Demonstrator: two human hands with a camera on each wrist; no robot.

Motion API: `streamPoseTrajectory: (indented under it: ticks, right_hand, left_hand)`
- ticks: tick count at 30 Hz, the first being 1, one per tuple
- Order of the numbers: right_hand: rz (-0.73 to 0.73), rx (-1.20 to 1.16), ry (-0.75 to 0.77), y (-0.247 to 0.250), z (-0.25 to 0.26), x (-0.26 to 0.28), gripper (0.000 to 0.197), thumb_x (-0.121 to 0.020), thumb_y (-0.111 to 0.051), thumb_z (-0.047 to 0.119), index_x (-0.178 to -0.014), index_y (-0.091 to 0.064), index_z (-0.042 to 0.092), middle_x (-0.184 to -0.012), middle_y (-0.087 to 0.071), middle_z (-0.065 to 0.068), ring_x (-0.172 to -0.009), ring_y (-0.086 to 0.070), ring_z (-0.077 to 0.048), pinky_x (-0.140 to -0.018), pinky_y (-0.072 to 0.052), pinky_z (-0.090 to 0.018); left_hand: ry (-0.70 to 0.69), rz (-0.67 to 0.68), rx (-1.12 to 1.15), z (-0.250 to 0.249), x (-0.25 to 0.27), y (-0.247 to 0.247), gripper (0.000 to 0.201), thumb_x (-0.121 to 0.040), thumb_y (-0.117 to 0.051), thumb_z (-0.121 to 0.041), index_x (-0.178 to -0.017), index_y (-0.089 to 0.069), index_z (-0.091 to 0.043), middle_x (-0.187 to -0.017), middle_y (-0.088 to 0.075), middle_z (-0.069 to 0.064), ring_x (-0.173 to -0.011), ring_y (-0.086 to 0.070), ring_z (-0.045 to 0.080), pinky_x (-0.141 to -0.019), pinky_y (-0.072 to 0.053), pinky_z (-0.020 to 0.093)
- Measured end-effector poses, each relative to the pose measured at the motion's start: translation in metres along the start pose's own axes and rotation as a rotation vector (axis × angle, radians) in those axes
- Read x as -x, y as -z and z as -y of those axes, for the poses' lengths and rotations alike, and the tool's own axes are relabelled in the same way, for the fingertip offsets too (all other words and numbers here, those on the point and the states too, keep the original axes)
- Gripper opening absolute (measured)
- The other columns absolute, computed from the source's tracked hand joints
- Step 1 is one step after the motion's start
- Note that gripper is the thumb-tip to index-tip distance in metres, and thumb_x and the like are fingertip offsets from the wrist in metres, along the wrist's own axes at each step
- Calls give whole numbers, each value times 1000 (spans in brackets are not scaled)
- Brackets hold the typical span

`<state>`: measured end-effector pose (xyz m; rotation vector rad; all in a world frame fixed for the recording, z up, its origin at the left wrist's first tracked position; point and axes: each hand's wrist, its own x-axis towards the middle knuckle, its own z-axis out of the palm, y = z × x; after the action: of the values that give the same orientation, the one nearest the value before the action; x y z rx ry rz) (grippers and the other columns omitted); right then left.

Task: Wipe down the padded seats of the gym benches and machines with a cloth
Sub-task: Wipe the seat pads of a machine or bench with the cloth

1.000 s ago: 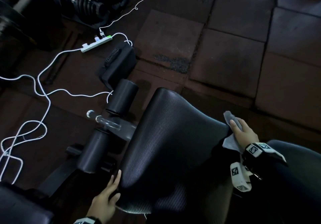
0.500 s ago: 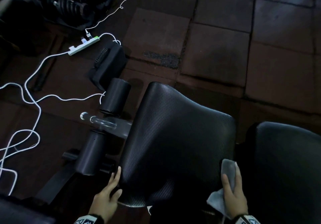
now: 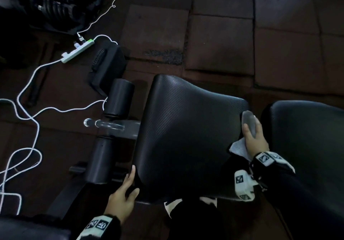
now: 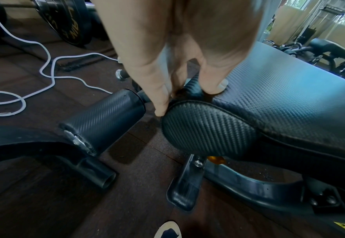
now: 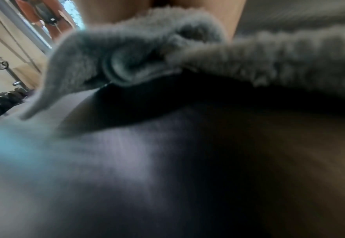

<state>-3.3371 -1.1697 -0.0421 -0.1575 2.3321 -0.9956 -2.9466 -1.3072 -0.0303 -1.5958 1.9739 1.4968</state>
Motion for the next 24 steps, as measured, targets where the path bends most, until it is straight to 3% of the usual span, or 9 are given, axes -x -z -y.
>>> streamPoseTrajectory:
  ticks: [7, 9, 12, 15, 19, 22, 24]
  right_hand:
    - [-77, -54, -114, -14, -61, 125, 53, -94, -46, 42, -143, -25, 43, -147, -38, 5, -132, -38, -25, -107, -24, -34]
    - [-114, -83, -132, -21, -70, 145, 53, -95, -45, 44, -143, -24, 43, -148, -37, 6, -133, -38, -25, -108, -24, -36]
    - [-105, -106, -95, -22, -72, 144, 50, -96, -43, 45, -143, -25, 41, -145, -40, 4, -131, -40, -24, -102, -25, -29]
    - [-71, -104, -137, -11, -68, 127, 46, -96, -43, 42, -140, -32, 35, -129, -50, 1, -122, -47, -27, -94, -29, -29]
    - [-9, -105, -106, 2, -60, 108, 43, -96, -44, 41, -138, -37, 33, -110, -51, 8, -107, -49, -14, -90, -31, -28]
    - [-31, -157, -104, -1, -62, 111, 44, -95, -43, 45, -138, -36, 37, -114, -51, 11, -105, -46, -11, -91, -32, -29]
    - [-75, -203, -130, -10, -67, 122, 46, -95, -43, 47, -139, -34, 39, -119, -49, 12, -107, -44, -10, -93, -32, -30]
  left_hand:
    - [-29, -30, 1, 7, -1, -3, 81, -93, -60, -20, -130, -11, -73, -149, -39, -5, -138, -35, 15, -114, -25, 26]
    - [-39, -38, 10, 8, -1, -5, 77, -93, -59, -21, -132, -13, -70, -149, -39, -5, -137, -37, 16, -114, -26, 28]
    - [-51, -71, 13, 14, -3, -7, 68, -94, -58, -22, -140, -20, -55, -149, -41, -1, -137, -37, 17, -111, -26, 25]
    - [-63, -74, 41, 21, -5, -10, 68, -95, -56, -21, -142, -19, -52, -150, -39, 5, -137, -36, 18, -110, -27, 24]
    - [-96, -72, 65, 28, -10, -12, 69, -95, -56, -18, -139, -18, -55, -146, -44, 3, -134, -41, 17, -108, -28, 24]
    - [-136, -72, 104, 32, -12, -12, 74, -95, -57, -16, -128, -22, -73, -139, -44, -11, -133, -39, 12, -111, -29, 28]
    - [-132, -51, 126, 34, -12, -12, 73, -95, -56, -14, -126, -25, -73, -134, -41, -18, -133, -35, 6, -112, -27, 27]
